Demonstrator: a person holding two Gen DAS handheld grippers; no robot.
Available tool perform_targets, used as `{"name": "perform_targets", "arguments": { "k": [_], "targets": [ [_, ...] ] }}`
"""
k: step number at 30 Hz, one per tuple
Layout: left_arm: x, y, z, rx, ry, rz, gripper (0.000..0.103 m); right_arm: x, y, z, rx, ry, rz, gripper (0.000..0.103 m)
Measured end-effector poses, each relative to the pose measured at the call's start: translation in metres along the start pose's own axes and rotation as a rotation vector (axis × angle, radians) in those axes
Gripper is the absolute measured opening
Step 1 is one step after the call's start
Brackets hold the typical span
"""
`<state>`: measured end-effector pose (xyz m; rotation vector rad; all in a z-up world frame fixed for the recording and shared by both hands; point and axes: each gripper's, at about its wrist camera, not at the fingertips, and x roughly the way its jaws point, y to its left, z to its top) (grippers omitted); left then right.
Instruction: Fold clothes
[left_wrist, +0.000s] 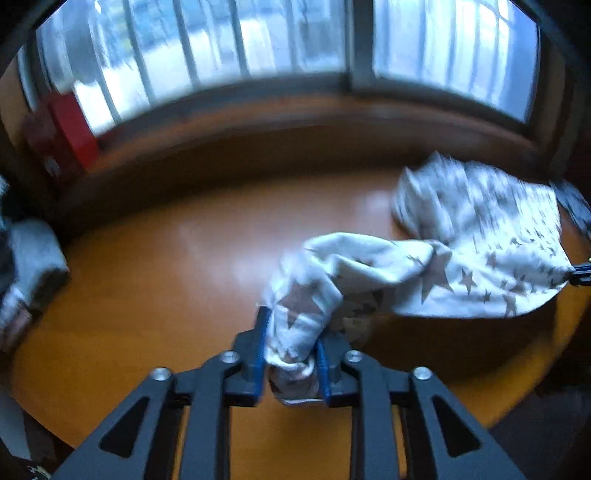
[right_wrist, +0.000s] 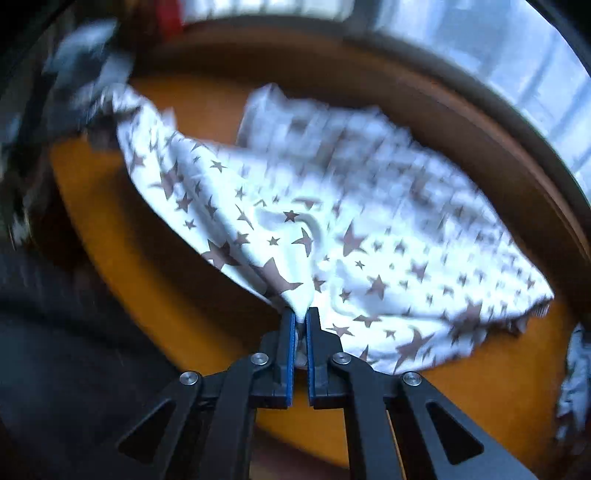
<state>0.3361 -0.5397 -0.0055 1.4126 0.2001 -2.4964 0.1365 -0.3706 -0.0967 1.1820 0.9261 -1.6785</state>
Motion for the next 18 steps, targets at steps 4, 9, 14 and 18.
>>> {"name": "perform_targets", "arguments": {
  "k": [4, 9, 14, 18],
  "targets": [
    [-0.006, 0.012, -0.025, -0.03, 0.039, -0.032, 0.026, 0.032, 0.008, -0.019, 0.01, 0.09, -0.047, 0.009],
    [-0.025, 0.028, -0.044, -0.069, 0.023, -0.021, 0.041, -0.001, -0.03, -0.04, 0.257, -0.086, 0.028, 0.039],
    [-0.039, 0.042, -0.038, -0.134, -0.029, -0.002, 0.045, -0.004, -0.121, -0.077, 0.632, -0.215, 0.004, 0.05],
    [-0.035, 0.011, -0.017, -0.072, -0.063, -0.059, 0.045, 0.024, -0.182, -0.098, 0.829, -0.185, -0.09, 0.05]
  ]
}}
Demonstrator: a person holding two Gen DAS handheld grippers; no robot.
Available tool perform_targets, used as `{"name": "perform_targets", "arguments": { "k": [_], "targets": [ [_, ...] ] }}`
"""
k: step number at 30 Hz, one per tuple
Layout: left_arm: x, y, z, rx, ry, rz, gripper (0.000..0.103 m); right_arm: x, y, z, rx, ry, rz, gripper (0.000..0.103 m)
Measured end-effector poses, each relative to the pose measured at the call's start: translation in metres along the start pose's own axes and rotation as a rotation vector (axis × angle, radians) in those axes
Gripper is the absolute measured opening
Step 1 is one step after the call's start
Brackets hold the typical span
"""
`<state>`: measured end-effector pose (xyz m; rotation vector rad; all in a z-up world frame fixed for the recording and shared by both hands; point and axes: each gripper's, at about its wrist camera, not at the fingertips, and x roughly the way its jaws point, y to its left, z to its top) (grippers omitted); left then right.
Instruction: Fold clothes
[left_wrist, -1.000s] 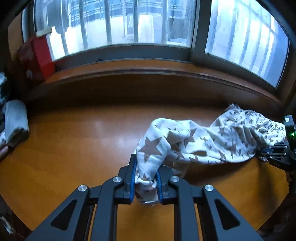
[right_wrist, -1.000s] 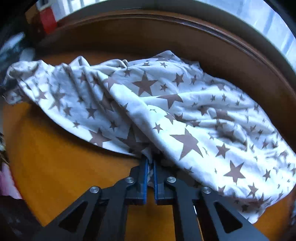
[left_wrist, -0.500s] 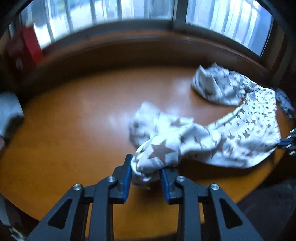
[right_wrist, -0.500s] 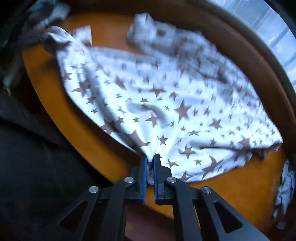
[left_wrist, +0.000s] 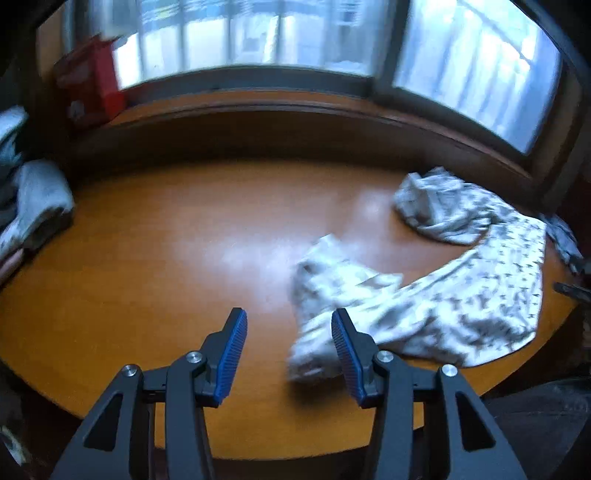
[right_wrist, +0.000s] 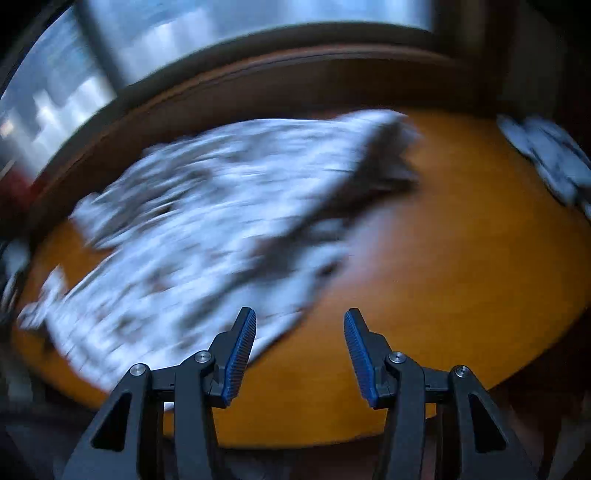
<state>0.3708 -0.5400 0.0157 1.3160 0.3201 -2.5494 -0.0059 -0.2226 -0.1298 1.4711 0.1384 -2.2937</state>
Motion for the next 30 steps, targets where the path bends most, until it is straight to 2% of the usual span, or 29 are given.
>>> {"name": "perform_targets", "arguments": {
  "k": [4, 8, 9, 10, 12, 15, 17, 19, 23, 26, 27, 30],
  "targets": [
    [0.023, -0.067, 0.017, 0.1, 0.026, -0.103, 0.045, 0.029, -0.018, 0.02, 0.051, -0.01, 0.022, 0.05],
    [0.054, -0.147, 0.027, 0.188, 0.081, -0.227, 0.045, 0.055, -0.006, 0.042, -0.013, -0.014, 0.04, 0.05],
    [0.062, -0.164, 0.028, 0.207, 0.091, -0.234, 0.045, 0.062, -0.002, 0.046, -0.035, -0.01, 0.037, 0.043],
    [0.069, -0.179, 0.028, 0.225, 0.1, -0.236, 0.045, 0.067, 0.004, 0.049, -0.066, -0.009, 0.029, 0.023],
    [0.084, -0.21, 0.029, 0.259, 0.119, -0.239, 0.045, 0.068, 0.015, 0.053, -0.132, -0.022, -0.006, 0.009],
    [0.1, -0.24, 0.029, 0.281, 0.142, -0.237, 0.045, 0.046, 0.017, 0.057, -0.178, -0.073, -0.075, 0.008],
    [0.109, -0.252, 0.027, 0.286, 0.164, -0.224, 0.045, 0.017, 0.008, 0.058, -0.182, -0.132, -0.134, 0.008],
    [0.118, -0.263, 0.022, 0.288, 0.19, -0.212, 0.045, -0.009, -0.007, 0.056, -0.169, -0.153, -0.18, 0.008],
    [0.117, -0.28, 0.013, 0.313, 0.2, -0.191, 0.047, -0.017, -0.027, 0.038, -0.179, -0.084, -0.298, 0.008],
    [0.113, -0.292, 0.008, 0.339, 0.216, -0.165, 0.048, 0.013, -0.046, 0.021, -0.203, 0.075, -0.287, 0.008],
    [0.112, -0.295, 0.007, 0.344, 0.221, -0.155, 0.048, 0.017, -0.052, 0.022, -0.195, 0.096, -0.269, 0.009],
    [0.099, -0.296, 0.013, 0.323, 0.201, -0.132, 0.048, 0.008, -0.07, 0.046, -0.12, 0.042, -0.181, 0.013]
  ]
}}
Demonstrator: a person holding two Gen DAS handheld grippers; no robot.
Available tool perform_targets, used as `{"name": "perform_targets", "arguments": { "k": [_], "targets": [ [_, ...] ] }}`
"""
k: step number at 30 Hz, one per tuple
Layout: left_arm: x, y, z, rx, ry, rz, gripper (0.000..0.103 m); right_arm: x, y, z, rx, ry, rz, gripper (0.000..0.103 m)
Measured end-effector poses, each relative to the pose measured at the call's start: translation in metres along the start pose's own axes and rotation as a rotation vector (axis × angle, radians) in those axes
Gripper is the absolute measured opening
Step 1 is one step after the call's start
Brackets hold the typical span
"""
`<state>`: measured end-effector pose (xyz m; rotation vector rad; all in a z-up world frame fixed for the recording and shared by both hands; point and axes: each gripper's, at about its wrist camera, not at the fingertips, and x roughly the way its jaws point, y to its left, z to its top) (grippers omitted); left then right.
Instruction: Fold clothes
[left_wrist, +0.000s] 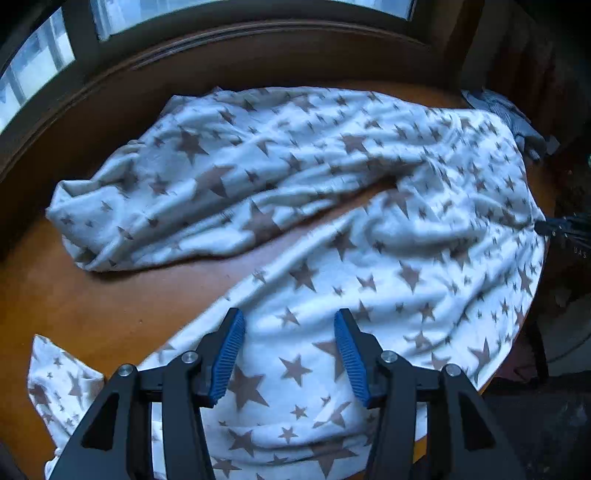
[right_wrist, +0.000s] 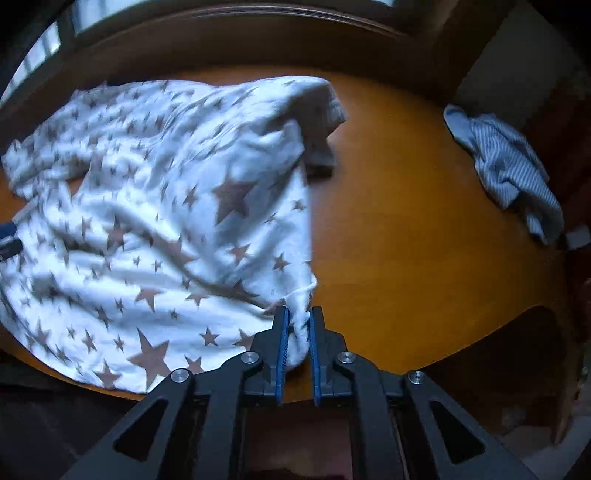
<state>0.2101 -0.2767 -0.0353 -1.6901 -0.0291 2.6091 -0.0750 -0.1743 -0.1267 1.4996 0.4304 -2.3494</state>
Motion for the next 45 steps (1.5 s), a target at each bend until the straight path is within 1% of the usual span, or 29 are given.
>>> {"name": "perform_targets", "arguments": {
  "k": [2, 3, 4, 5, 7, 8, 9, 11, 12, 14, 16, 20, 22, 23, 25, 26, 27, 29, 30, 31, 33, 35, 36, 38, 39, 40, 42, 44, 45],
  "targets": [
    [-0.015, 0.007, 0.008, -0.022, -0.031, 0.023, 0.048, -0.004, -0.015, 0.014, 0.052, -0.035, 0.057, 0.024],
    [-0.022, 0.01, 0.014, -0.032, -0.052, 0.043, 0.048, -0.006, -0.023, 0.021, 0.078, -0.052, 0.086, 0.036],
    [-0.027, 0.017, 0.021, -0.038, -0.068, 0.064, 0.048, -0.008, -0.03, 0.028, 0.104, -0.07, 0.115, 0.045],
    [-0.031, 0.025, 0.028, -0.044, -0.082, 0.085, 0.05, -0.01, -0.038, 0.035, 0.13, -0.087, 0.143, 0.047],
    [-0.033, 0.039, 0.048, -0.057, -0.098, 0.15, 0.051, -0.015, -0.053, 0.049, 0.182, -0.122, 0.201, 0.047],
    [-0.034, 0.048, 0.056, -0.064, -0.101, 0.175, 0.052, -0.011, -0.057, 0.056, 0.2, -0.122, 0.224, 0.047],
    [-0.035, 0.057, 0.065, -0.07, -0.104, 0.197, 0.059, -0.002, -0.057, 0.062, 0.208, -0.102, 0.242, 0.047],
    [-0.027, 0.073, 0.083, -0.069, -0.074, 0.164, 0.071, 0.017, -0.058, 0.075, 0.225, -0.062, 0.277, 0.047],
    [-0.022, 0.081, 0.093, -0.068, -0.058, 0.144, 0.072, 0.026, -0.058, 0.082, 0.234, -0.042, 0.295, 0.047],
    [-0.013, 0.088, 0.103, -0.056, -0.034, 0.159, 0.072, 0.044, -0.057, 0.094, 0.238, 0.0, 0.332, 0.047],
    [-0.002, 0.091, 0.11, -0.042, -0.008, 0.181, 0.072, 0.061, -0.048, 0.104, 0.202, 0.048, 0.366, 0.047],
    [0.031, 0.098, 0.124, -0.027, 0.069, 0.206, 0.072, 0.086, -0.031, 0.116, 0.142, 0.109, 0.354, 0.047],
    [0.042, 0.1, 0.126, -0.033, 0.089, 0.198, 0.072, 0.09, -0.024, 0.119, 0.129, 0.12, 0.356, 0.048],
    [0.045, 0.099, 0.126, -0.036, 0.081, 0.197, 0.072, 0.091, -0.02, 0.12, 0.121, 0.122, 0.357, 0.048],
    [0.047, 0.097, 0.125, -0.041, 0.057, 0.203, 0.07, 0.091, -0.012, 0.12, 0.101, 0.119, 0.355, 0.048],
    [0.048, 0.096, 0.124, -0.044, 0.049, 0.205, 0.054, 0.092, -0.007, 0.119, 0.088, 0.117, 0.35, 0.048],
    [0.048, 0.096, 0.123, -0.05, 0.045, 0.199, 0.047, 0.091, 0.0, 0.118, 0.072, 0.11, 0.342, 0.048],
    [0.045, 0.098, 0.123, -0.081, 0.035, 0.178, 0.025, 0.09, 0.018, 0.115, 0.033, 0.084, 0.317, 0.035],
    [0.043, 0.1, 0.122, -0.095, 0.028, 0.179, 0.017, 0.089, 0.026, 0.113, 0.012, 0.071, 0.306, 0.021],
    [0.038, 0.103, 0.122, -0.119, 0.016, 0.183, 0.015, 0.084, 0.034, 0.112, -0.006, 0.048, 0.296, 0.015],
    [0.024, 0.112, 0.122, -0.172, -0.023, 0.177, 0.013, 0.064, 0.044, 0.112, -0.011, -0.043, 0.286, 0.008],
    [-0.008, 0.123, 0.119, -0.225, -0.099, 0.174, 0.013, 0.025, 0.048, 0.11, -0.012, -0.2, 0.288, 0.008],
    [-0.025, 0.128, 0.113, -0.239, -0.133, 0.189, 0.013, 0.002, 0.052, 0.105, -0.044, -0.275, 0.294, 0.008],
    [-0.059, 0.137, 0.099, -0.263, -0.197, 0.222, 0.013, -0.047, 0.066, 0.087, -0.147, -0.417, 0.31, 0.008],
    [-0.075, 0.142, 0.093, -0.275, -0.229, 0.239, 0.013, -0.068, 0.074, 0.076, -0.207, -0.466, 0.314, 0.008],
    [-0.084, 0.146, 0.083, -0.294, -0.234, 0.247, 0.013, -0.073, 0.084, 0.062, -0.266, -0.449, 0.312, 0.009],
    [-0.092, 0.155, 0.061, -0.333, -0.223, 0.26, 0.013, -0.058, 0.102, 0.031, -0.359, -0.32, 0.301, 0.009],
    [-0.084, 0.161, 0.034, -0.364, -0.178, 0.28, 0.013, -0.043, 0.121, 0.001, -0.45, -0.189, 0.29, 0.01],
    [-0.078, 0.162, 0.022, -0.377, -0.152, 0.278, 0.013, -0.036, 0.13, -0.014, -0.495, -0.124, 0.284, 0.012]
  ]
}}
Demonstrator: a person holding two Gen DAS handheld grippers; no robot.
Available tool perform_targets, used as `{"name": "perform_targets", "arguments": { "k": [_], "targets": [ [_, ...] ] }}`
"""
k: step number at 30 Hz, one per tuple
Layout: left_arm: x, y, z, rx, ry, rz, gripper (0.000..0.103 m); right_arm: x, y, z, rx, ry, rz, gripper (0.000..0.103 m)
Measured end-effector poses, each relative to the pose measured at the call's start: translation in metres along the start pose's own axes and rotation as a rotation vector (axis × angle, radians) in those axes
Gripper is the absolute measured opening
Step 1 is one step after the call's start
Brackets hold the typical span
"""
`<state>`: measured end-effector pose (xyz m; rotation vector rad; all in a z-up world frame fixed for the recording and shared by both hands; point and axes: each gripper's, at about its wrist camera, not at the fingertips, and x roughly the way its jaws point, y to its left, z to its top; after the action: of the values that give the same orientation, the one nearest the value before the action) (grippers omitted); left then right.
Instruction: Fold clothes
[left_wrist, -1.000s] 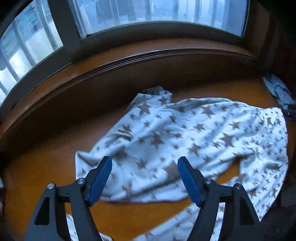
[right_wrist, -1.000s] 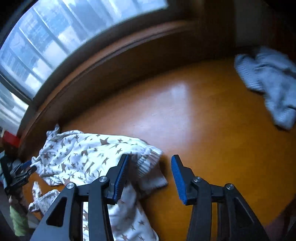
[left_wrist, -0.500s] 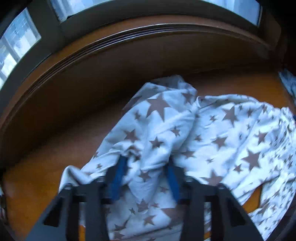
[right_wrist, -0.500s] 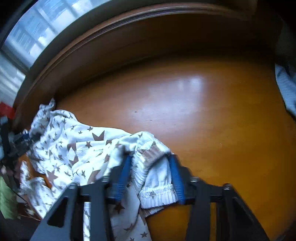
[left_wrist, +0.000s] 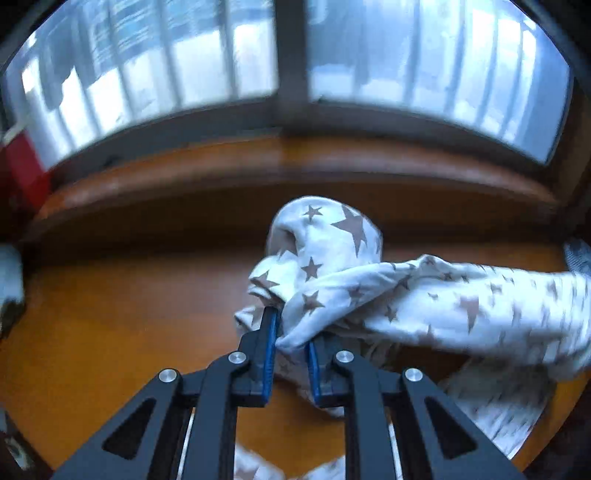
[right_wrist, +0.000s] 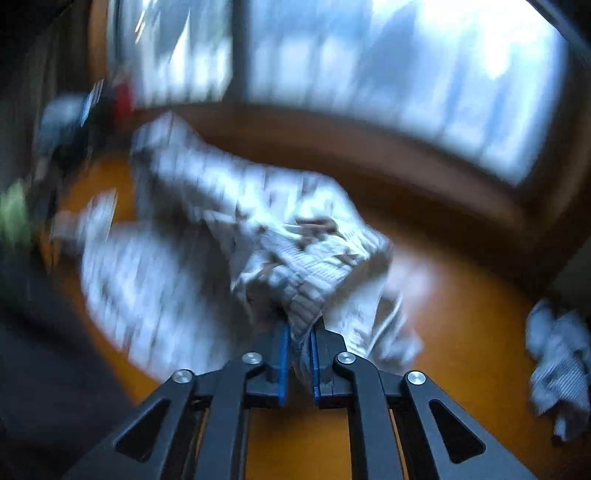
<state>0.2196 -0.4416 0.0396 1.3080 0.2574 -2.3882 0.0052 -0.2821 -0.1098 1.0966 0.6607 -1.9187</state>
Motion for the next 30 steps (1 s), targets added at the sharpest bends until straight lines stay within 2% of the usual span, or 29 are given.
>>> {"name": "perform_targets", "arguments": {
  "k": [2, 3, 6, 8, 9, 10, 12, 14, 15, 17, 20, 22, 23, 24, 25, 27, 30],
  "targets": [
    [0.008, 0.007, -0.02, -0.026, 0.049, -0.005, 0.013, 0.018, 0.026, -0.021, -0.069, 0.139, 0.026, 0.016],
    [0.01, 0.01, -0.028, -0.044, 0.068, -0.014, 0.013, 0.023, 0.036, -0.029, -0.087, 0.18, 0.032, 0.016],
    [0.009, 0.014, -0.04, -0.063, 0.089, -0.027, 0.013, 0.004, 0.035, -0.029, -0.022, 0.13, 0.072, 0.025],
    [0.007, 0.016, -0.042, -0.061, 0.087, -0.029, 0.013, -0.015, 0.024, -0.025, 0.065, 0.074, 0.148, 0.041],
    [0.005, 0.016, -0.044, -0.06, 0.086, -0.03, 0.013, -0.023, 0.016, -0.023, 0.102, 0.049, 0.175, 0.057],
    [0.004, 0.017, -0.045, -0.059, 0.085, -0.031, 0.013, -0.03, 0.005, -0.022, 0.137, 0.021, 0.193, 0.064],
    [0.003, 0.018, -0.049, -0.055, 0.084, -0.035, 0.013, -0.042, -0.016, -0.017, 0.199, -0.041, 0.216, 0.064],
    [0.004, 0.028, -0.054, -0.058, 0.086, -0.041, 0.013, -0.046, -0.032, 0.0, 0.224, -0.108, 0.19, 0.064],
    [0.019, 0.033, -0.048, -0.054, 0.09, -0.045, 0.013, -0.045, -0.042, 0.004, 0.221, -0.121, 0.168, 0.064],
    [0.024, 0.038, -0.047, -0.052, 0.093, -0.047, 0.013, -0.032, -0.051, 0.016, 0.192, -0.108, 0.117, 0.064],
    [0.025, 0.043, -0.045, -0.052, 0.092, -0.049, 0.013, 0.003, -0.042, 0.031, 0.114, -0.054, 0.031, 0.064],
    [0.03, 0.045, -0.041, -0.051, 0.092, -0.05, 0.013, 0.022, -0.036, 0.033, 0.064, -0.004, -0.012, 0.061],
    [0.036, 0.045, -0.036, -0.05, 0.092, -0.051, 0.013, 0.033, -0.033, 0.034, 0.042, 0.023, -0.031, 0.053],
    [0.036, 0.045, -0.036, -0.05, 0.089, -0.047, 0.014, 0.038, -0.031, 0.034, 0.033, 0.04, -0.033, 0.021],
    [0.036, 0.044, -0.036, -0.05, 0.084, -0.043, 0.015, 0.037, -0.031, 0.032, 0.04, 0.044, -0.015, 0.015],
    [0.031, 0.045, -0.037, -0.051, 0.073, -0.037, 0.015, 0.019, -0.032, 0.03, 0.054, 0.009, 0.027, 0.013],
    [0.015, 0.054, -0.03, -0.072, 0.026, -0.045, 0.015, -0.035, -0.039, 0.032, 0.087, -0.103, 0.076, 0.009]
  ]
}}
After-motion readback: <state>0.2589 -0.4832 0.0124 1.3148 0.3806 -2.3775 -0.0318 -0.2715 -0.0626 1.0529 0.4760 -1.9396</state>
